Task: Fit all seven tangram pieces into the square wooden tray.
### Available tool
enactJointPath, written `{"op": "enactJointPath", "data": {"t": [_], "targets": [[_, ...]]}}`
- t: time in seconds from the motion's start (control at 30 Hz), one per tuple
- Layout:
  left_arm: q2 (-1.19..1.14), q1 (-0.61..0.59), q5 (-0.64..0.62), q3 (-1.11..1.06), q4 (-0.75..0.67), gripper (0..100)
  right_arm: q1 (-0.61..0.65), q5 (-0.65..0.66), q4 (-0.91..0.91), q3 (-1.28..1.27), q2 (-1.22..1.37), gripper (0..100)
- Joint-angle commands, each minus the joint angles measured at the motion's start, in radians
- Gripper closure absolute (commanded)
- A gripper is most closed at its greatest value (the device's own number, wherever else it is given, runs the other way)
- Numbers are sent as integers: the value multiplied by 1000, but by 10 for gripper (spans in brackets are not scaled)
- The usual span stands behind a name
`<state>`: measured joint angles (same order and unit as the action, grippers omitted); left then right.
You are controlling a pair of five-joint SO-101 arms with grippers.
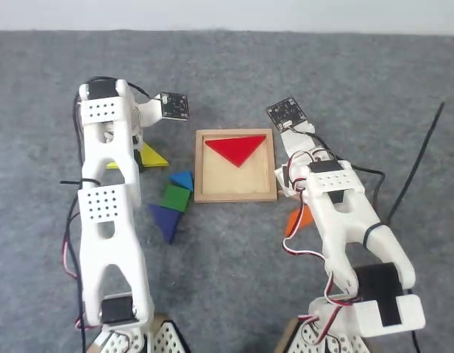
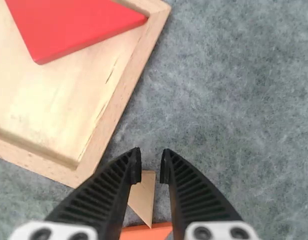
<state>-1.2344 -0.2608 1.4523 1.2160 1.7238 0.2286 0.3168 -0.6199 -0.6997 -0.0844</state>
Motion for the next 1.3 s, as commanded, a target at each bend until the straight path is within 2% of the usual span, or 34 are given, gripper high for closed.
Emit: {"op": "enactJointPath", "data": {"t": [0.0, 0.2, 0.37, 0.7, 0.93, 1.17, 1.27], "targets": [[-20, -3, -46, 48, 31, 774, -12, 17, -2, 61, -50, 909], [-20, 0, -112, 90, 32, 798, -12, 17, -2, 63, -50, 909], [-20, 8, -247, 185, 32, 798, -12, 17, -2, 63, -51, 909], [-20, 37, -420, 346, 34, 798, -22, 17, -8, 75, -51, 909], [51, 98, -419, 363, 35, 798, -33, 17, -8, 77, -51, 909], [120, 221, -388, 329, 35, 797, -176, 3, -10, 71, -163, 909], [160, 276, -384, 252, 35, 797, -193, -46, -2, 55, -185, 909]]}}
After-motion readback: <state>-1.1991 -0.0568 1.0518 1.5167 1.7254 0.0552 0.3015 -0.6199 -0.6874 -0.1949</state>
